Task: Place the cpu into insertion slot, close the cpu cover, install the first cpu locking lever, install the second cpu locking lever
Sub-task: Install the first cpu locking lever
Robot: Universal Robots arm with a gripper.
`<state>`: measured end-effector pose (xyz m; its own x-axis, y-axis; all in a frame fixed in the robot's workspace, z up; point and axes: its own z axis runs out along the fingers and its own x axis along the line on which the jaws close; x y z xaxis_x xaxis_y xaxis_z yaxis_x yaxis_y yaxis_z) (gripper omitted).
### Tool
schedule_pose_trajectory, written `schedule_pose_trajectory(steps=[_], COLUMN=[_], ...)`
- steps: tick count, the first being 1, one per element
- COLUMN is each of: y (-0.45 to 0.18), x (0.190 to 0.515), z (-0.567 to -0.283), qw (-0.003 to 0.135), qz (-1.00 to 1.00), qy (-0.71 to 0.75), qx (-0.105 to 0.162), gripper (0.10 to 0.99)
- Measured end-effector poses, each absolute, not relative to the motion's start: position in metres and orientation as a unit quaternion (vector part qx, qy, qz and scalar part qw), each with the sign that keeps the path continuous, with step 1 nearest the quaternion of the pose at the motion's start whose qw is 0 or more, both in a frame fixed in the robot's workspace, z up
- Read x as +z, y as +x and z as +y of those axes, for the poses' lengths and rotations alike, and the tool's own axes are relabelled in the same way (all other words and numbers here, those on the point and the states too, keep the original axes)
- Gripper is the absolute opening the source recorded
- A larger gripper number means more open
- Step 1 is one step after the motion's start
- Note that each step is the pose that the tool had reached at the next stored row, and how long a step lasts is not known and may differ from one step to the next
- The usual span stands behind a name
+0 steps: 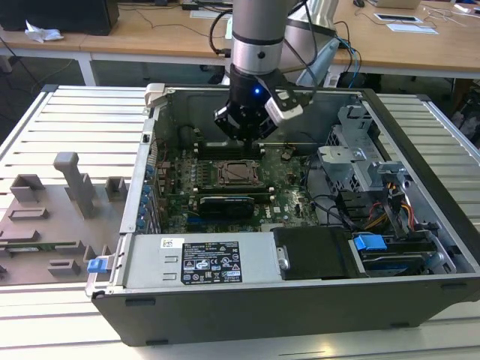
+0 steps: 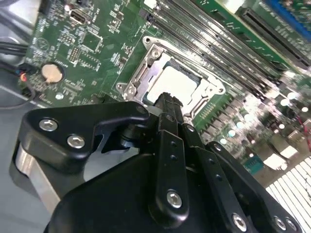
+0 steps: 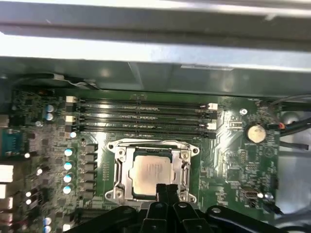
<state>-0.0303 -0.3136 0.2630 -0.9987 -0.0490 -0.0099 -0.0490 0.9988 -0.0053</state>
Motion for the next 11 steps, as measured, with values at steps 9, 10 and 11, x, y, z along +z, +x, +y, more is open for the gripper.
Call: schedule_pose_trajectory(steps=[9,10,11], y=[-0.03,-0.03,-0.03], x=[0.281,0.281,0.281], z=[-0.314,-0.314,-0.314], qw=[0.005,0.005,0.005], qz=[1.0,1.0,1.0], qy=[-0.025,-0.025,-0.025], qx=[-0.002,-0.003,-0.003], gripper=[0.106,0.106,0.106])
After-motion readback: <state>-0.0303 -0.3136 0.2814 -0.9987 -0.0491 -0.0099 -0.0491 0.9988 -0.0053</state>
